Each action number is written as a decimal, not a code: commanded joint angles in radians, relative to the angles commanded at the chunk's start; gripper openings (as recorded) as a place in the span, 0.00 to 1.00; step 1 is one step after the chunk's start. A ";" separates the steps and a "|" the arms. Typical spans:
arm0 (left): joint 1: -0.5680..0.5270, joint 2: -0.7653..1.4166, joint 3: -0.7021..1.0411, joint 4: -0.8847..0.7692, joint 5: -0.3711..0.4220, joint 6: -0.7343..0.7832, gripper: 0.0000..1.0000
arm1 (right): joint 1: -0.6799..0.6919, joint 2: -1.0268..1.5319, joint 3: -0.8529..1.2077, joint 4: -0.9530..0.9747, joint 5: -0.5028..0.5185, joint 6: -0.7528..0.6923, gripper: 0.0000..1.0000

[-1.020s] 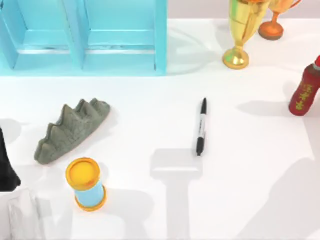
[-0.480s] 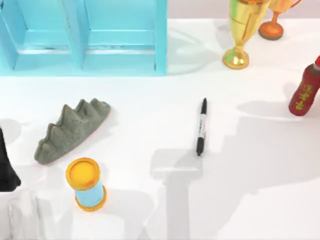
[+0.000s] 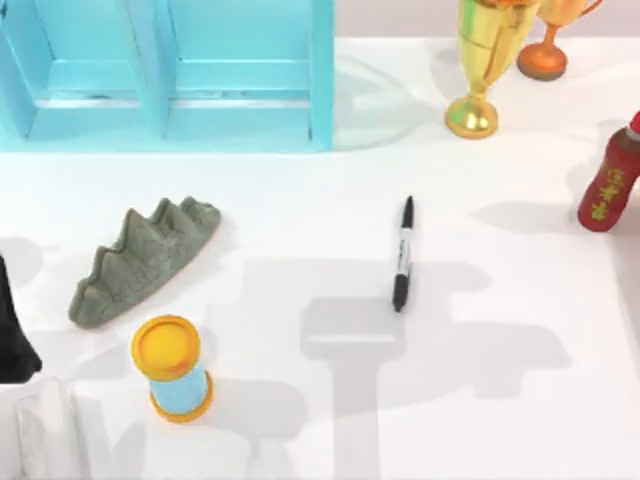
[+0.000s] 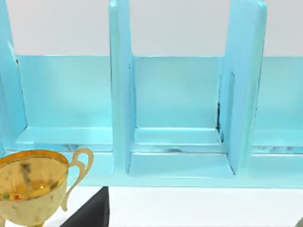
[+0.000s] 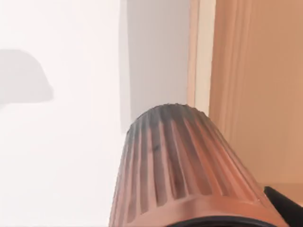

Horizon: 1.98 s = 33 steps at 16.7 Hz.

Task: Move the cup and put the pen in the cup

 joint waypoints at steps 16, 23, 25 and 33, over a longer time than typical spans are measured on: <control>0.000 0.000 0.000 0.000 0.000 0.000 1.00 | 0.538 0.170 -0.124 0.266 0.047 0.539 0.00; 0.000 0.000 0.000 0.000 0.000 0.000 1.00 | 0.554 0.178 -0.145 0.294 0.045 0.561 0.00; 0.000 0.000 0.000 0.000 0.000 0.000 1.00 | 0.558 0.188 -0.184 0.349 0.046 0.563 0.00; 0.000 0.000 0.000 0.000 0.000 0.000 1.00 | 0.566 0.214 -0.258 0.444 0.049 0.568 0.08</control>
